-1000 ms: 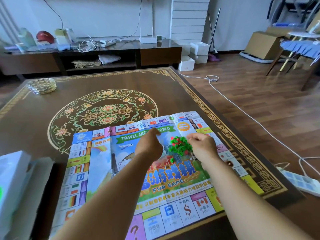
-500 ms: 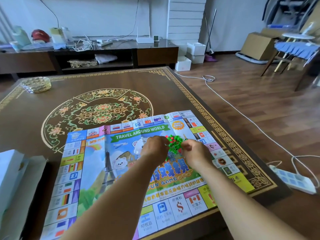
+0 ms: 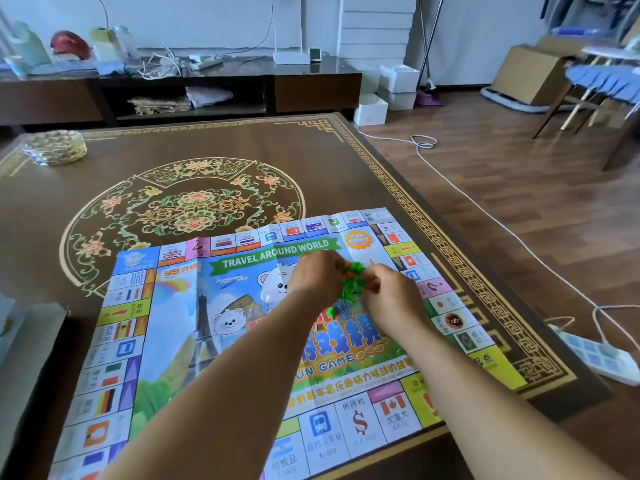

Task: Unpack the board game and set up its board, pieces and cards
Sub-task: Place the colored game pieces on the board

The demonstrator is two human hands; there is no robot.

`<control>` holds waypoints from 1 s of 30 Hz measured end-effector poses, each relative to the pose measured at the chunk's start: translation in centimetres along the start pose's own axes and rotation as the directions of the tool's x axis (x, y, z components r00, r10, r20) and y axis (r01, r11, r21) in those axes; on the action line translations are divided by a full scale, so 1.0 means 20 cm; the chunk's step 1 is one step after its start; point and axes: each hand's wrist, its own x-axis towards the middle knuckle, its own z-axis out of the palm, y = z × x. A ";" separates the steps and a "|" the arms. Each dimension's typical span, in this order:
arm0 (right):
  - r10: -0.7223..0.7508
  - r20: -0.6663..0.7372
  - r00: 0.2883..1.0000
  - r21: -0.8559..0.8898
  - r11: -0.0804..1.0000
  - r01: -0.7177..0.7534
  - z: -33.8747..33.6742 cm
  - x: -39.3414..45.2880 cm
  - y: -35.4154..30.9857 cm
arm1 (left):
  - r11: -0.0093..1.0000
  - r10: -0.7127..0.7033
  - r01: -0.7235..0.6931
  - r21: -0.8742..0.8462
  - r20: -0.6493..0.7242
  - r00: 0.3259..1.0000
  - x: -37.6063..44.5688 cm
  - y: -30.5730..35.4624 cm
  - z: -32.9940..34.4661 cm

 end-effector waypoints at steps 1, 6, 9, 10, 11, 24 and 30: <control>0.006 -0.016 1.000 0.018 1.000 -0.006 0.00 0.00 0.01 | 1.000 -0.009 0.009 0.006 -0.013 1.000 0.00 0.00 0.00; -0.032 -0.031 0.999 0.031 0.999 0.032 0.00 -0.02 0.03 | 0.996 -0.049 0.048 0.080 0.006 0.999 0.02 0.01 0.02; -0.024 -0.033 0.999 0.043 0.999 0.026 0.00 -0.02 0.04 | 0.986 -0.019 0.010 0.166 0.048 0.999 0.03 0.01 0.02; -0.024 -0.030 0.999 0.042 0.999 0.026 0.00 -0.02 0.04 | 0.982 -0.008 -0.002 0.187 0.052 0.999 0.04 0.02 0.02; -0.026 -0.025 0.999 0.038 0.999 0.027 0.01 -0.02 0.04 | 0.978 0.004 -0.014 0.207 0.049 0.999 0.04 0.02 0.02; 0.114 -0.047 0.992 0.081 0.991 -0.110 -0.10 -0.08 0.07 | 0.958 0.234 -0.256 0.131 0.162 0.959 -0.21 0.10 0.02; 0.094 0.052 0.994 0.018 0.995 -0.095 -0.11 -0.13 0.06 | 0.952 0.252 -0.274 0.133 0.162 0.954 -0.26 0.09 0.05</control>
